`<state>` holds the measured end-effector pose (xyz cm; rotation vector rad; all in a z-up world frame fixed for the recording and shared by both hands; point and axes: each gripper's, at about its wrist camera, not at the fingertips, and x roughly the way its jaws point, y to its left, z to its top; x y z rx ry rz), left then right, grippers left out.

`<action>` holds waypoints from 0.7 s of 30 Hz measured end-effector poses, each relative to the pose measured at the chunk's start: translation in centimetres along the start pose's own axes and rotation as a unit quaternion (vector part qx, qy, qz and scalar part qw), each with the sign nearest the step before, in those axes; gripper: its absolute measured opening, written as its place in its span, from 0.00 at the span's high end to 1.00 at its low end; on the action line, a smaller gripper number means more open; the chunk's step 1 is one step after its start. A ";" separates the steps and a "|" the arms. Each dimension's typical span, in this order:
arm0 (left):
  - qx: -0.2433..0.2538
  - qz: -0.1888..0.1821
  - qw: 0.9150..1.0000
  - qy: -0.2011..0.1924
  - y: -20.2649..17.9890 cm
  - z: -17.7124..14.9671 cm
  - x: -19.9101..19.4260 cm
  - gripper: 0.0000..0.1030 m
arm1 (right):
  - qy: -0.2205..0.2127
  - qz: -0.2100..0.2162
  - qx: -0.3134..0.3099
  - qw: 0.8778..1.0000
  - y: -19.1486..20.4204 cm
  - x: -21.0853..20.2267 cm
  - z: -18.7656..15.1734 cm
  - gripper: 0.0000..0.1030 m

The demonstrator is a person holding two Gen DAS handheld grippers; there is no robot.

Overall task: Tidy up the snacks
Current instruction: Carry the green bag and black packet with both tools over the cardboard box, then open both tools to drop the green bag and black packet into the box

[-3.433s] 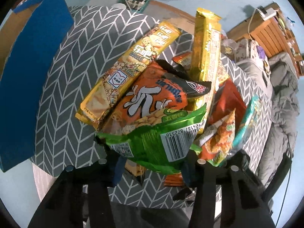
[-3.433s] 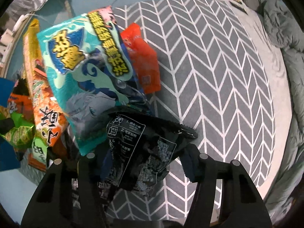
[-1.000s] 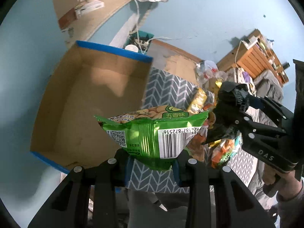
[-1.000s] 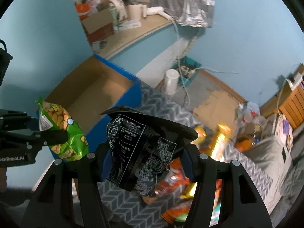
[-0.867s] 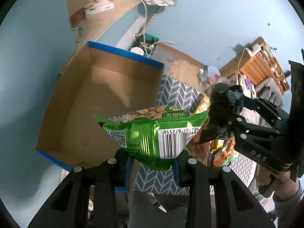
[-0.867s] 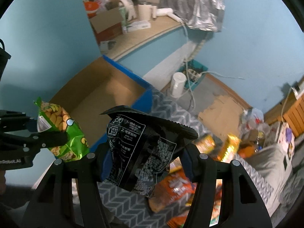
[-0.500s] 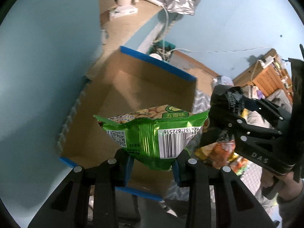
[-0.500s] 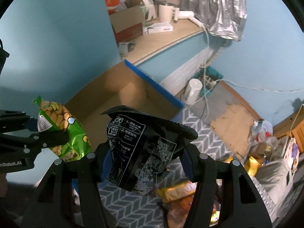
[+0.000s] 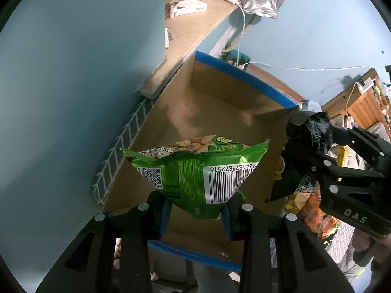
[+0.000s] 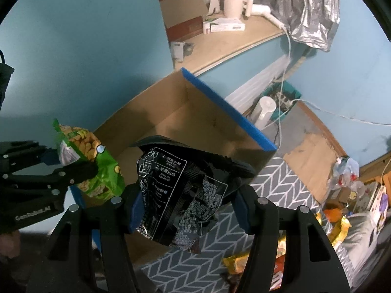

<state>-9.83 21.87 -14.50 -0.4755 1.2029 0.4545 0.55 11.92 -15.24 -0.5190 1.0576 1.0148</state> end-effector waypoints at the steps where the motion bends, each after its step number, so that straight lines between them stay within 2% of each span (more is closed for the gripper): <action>1: -0.001 0.004 1.000 0.001 0.0 0.0 0.1 0.66 | 0.000 -0.001 0.000 1.000 0.1 0.1 0.1 0.36; 4: -0.002 0.012 1.000 0.001 0.1 0.0 0.0 0.62 | -0.007 -0.007 -0.003 1.000 0.4 -0.1 0.2 0.27; 5: -0.001 0.016 1.000 0.001 0.2 0.0 0.0 0.57 | -0.010 -0.009 -0.003 1.000 0.4 -0.1 0.2 0.25; 12: 0.016 0.034 0.999 -0.002 -0.1 -0.2 -0.7 0.47 | -0.024 -0.021 0.010 0.999 -0.2 -1.4 0.3 0.24; 14: 0.024 0.038 0.999 -0.005 -0.4 -0.4 -1.0 0.40 | -0.027 -0.024 0.015 0.999 -0.5 -1.9 0.1 0.24; 21: 0.060 0.030 0.997 -0.022 -2.4 -0.4 -2.4 0.33 | -0.038 -0.041 0.032 0.998 -2.3 -4.3 -1.7 0.21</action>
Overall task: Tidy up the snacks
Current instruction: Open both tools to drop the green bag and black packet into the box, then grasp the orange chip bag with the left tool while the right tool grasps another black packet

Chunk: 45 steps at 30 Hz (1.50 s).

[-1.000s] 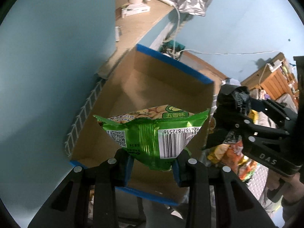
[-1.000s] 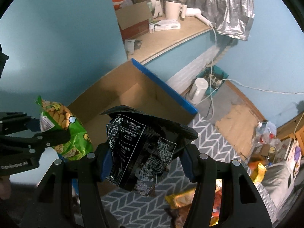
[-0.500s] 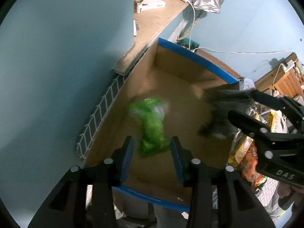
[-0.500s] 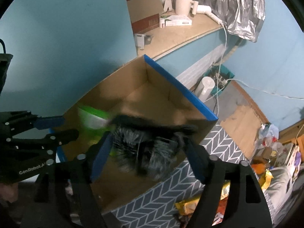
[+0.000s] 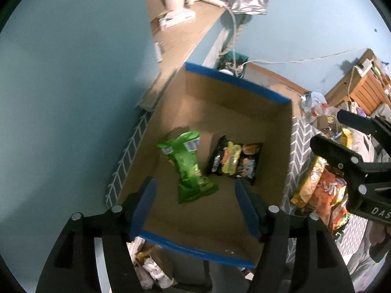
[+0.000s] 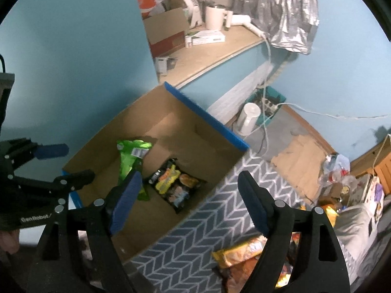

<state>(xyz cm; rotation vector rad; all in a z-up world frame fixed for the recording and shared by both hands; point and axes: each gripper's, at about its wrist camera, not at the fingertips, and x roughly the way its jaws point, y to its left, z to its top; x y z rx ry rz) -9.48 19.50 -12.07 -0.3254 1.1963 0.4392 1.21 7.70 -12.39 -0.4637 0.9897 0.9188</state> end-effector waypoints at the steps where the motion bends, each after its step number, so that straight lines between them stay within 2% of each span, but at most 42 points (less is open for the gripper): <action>1: 0.007 -0.003 1.000 -0.002 -0.4 0.1 -0.2 0.33 | -0.001 -0.002 0.004 1.000 -0.4 -0.3 -0.3 0.21; 8: 0.056 -0.026 0.998 0.003 -4.2 0.5 -0.8 0.33 | -0.008 -0.025 0.053 0.998 -4.2 -2.8 -3.3 0.21; 14: 0.102 -0.042 0.994 0.009 -7.9 0.5 -0.8 0.32 | -0.003 -0.062 0.089 0.994 -7.6 -4.9 -7.0 0.21; 28: 0.201 -0.087 0.975 0.035 -17.3 -1.3 0.0 0.32 | 0.032 -0.125 0.171 0.977 -14.0 -7.8 -16.8 0.21; 33: 0.228 -0.096 0.968 0.048 -20.2 -2.7 0.6 0.32 | 0.044 -0.126 0.197 0.971 -15.8 -8.0 -20.4 0.21; 43: 0.255 -0.112 0.957 0.079 -24.3 -5.5 2.5 0.32 | 0.071 -0.114 0.207 0.969 -17.4 -8.0 -26.4 0.20; 45: 0.258 -0.115 0.956 0.084 -24.9 -6.2 2.8 0.32 | 0.077 -0.107 0.209 0.969 -17.7 -7.8 -27.5 0.16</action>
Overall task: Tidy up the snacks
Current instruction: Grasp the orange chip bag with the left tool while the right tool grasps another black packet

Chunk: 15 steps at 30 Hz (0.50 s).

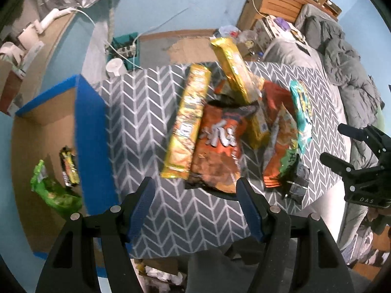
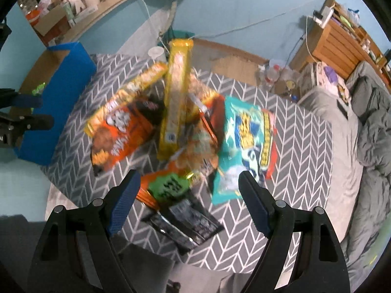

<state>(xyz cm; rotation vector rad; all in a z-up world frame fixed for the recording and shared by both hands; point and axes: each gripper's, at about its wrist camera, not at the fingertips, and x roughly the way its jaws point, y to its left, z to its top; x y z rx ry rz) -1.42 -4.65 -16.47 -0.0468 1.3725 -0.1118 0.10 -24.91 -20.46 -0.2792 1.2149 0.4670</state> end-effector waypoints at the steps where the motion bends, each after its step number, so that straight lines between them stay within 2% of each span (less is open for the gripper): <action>1: 0.001 -0.002 1.000 0.001 -0.4 -0.1 0.3 0.32 | 0.002 0.004 -0.002 1.000 -0.2 0.3 -0.5 0.15; 7: -0.004 -0.002 1.000 0.019 -2.0 -0.9 2.4 0.32 | 0.033 0.017 -0.048 0.998 -0.3 2.5 -2.9 0.15; 15: -0.010 0.006 0.999 0.030 -3.2 -2.0 4.2 0.32 | 0.078 0.027 -0.127 0.988 0.4 6.2 -5.4 0.15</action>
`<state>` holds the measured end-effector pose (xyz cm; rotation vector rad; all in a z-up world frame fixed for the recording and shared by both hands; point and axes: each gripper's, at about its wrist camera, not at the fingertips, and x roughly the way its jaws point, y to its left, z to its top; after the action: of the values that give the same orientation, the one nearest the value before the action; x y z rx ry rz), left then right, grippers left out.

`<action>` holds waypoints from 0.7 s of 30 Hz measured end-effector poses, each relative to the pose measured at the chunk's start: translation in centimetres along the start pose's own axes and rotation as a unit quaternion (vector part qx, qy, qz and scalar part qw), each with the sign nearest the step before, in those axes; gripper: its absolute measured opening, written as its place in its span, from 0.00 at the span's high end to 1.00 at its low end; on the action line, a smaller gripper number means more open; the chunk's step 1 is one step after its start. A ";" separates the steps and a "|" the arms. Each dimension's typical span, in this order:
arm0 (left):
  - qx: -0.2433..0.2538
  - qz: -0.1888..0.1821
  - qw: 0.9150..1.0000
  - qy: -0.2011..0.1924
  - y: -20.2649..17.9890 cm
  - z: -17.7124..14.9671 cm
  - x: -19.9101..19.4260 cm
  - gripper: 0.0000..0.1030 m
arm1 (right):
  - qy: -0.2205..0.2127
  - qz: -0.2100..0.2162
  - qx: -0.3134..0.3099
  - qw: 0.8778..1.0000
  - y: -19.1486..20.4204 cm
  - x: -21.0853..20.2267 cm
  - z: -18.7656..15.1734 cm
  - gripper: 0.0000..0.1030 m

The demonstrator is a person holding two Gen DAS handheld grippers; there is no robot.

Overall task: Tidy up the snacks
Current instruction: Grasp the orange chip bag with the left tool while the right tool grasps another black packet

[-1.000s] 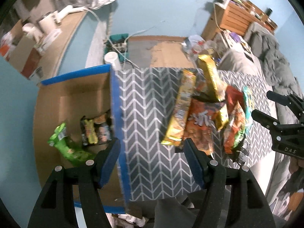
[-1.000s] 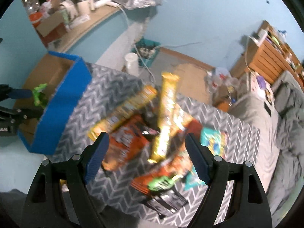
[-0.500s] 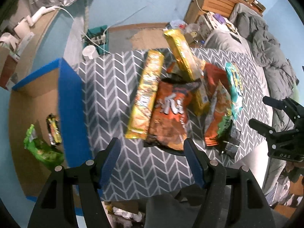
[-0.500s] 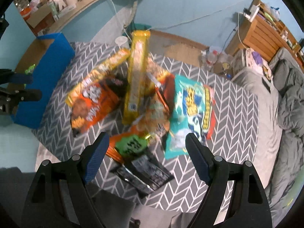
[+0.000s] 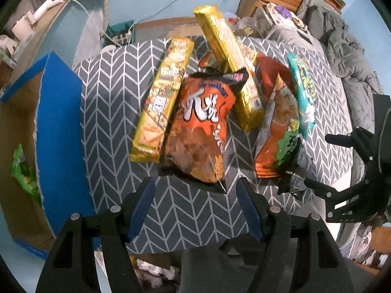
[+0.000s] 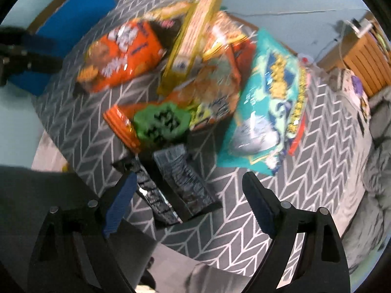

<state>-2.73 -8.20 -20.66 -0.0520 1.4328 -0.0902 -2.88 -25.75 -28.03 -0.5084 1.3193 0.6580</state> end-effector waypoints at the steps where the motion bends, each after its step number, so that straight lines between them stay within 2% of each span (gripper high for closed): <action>1: -0.001 -0.001 1.000 0.001 0.0 -0.2 0.2 0.32 | 0.003 0.003 -0.005 1.000 0.0 0.3 -0.1 0.15; 11: -0.020 0.007 1.000 0.019 -0.4 -1.3 2.0 0.32 | 0.028 0.016 -0.049 0.998 1.4 3.2 -0.3 0.15; 15: -0.022 0.008 1.000 0.017 -0.5 -0.9 1.8 0.32 | 0.037 0.012 -0.062 0.997 2.3 4.7 -0.4 0.15; 21: -0.021 0.009 1.000 0.012 -0.3 0.8 1.5 0.32 | 0.036 0.006 -0.048 0.998 2.9 6.4 -0.8 0.15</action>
<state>-1.70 -8.64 -22.04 -0.0716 1.4582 -0.0457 -4.73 -23.19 -34.40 -0.6077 1.3634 0.7213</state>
